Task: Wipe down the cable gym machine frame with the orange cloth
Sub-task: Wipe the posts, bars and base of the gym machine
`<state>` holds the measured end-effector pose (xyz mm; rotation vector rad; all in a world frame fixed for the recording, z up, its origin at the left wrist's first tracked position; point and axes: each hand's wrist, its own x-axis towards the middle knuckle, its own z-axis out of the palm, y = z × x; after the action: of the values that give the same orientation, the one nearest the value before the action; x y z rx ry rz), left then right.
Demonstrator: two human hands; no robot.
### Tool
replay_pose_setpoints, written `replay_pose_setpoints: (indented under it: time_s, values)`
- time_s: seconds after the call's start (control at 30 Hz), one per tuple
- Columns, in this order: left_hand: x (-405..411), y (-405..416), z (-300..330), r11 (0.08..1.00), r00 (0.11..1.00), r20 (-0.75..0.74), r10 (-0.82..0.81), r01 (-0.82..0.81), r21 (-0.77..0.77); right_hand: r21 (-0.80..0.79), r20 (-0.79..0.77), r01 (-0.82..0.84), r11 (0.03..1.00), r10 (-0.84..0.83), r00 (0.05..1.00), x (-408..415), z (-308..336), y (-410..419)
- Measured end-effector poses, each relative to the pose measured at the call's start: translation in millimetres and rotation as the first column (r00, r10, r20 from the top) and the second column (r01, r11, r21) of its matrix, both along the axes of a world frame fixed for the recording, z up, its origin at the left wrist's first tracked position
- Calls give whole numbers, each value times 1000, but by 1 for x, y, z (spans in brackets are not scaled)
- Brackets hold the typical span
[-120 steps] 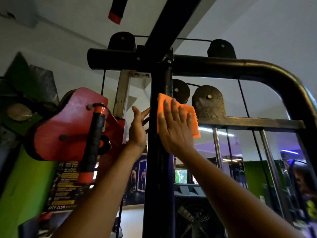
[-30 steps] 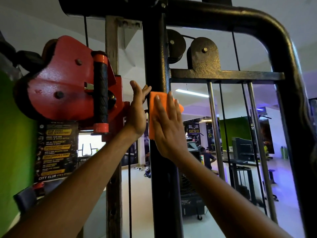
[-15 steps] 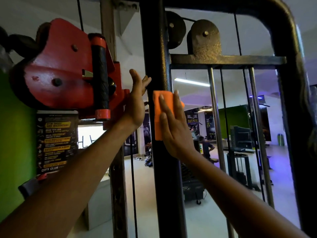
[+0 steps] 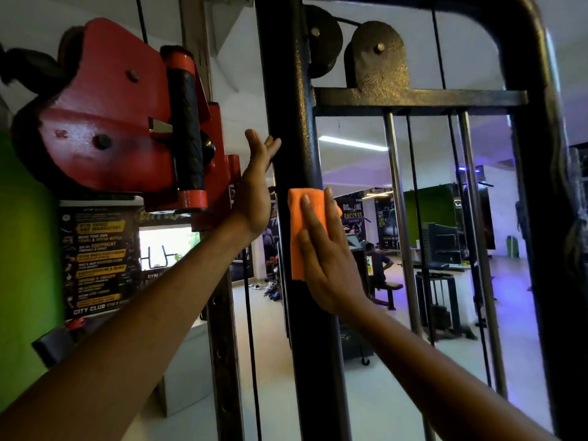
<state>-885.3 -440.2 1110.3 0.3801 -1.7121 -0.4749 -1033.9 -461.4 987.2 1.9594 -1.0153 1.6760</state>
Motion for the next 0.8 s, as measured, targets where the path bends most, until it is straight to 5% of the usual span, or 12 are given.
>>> replay_pose_setpoints:
  time_s: [0.2, 0.43, 0.63, 0.8]
  values:
    - [-1, 2, 0, 1000, 1000, 2, -2, 2, -11, -47, 56, 53, 997, -50, 997, 9, 81, -4]
    - [7, 2, -13, 1000, 996, 85, -10, 12, -21, -21, 17, 161, 987, -161, 987, 19, -36, 9]
    - [14, -3, -10, 996, 999, 12, -32, 31, 85, -93, 7, 213, 973, -214, 977, 20, 40, -4]
    - [14, 1, -19, 996, 998, 13, -57, 56, 71, -80, 39, 219, 972, -217, 975, 28, -17, 5]
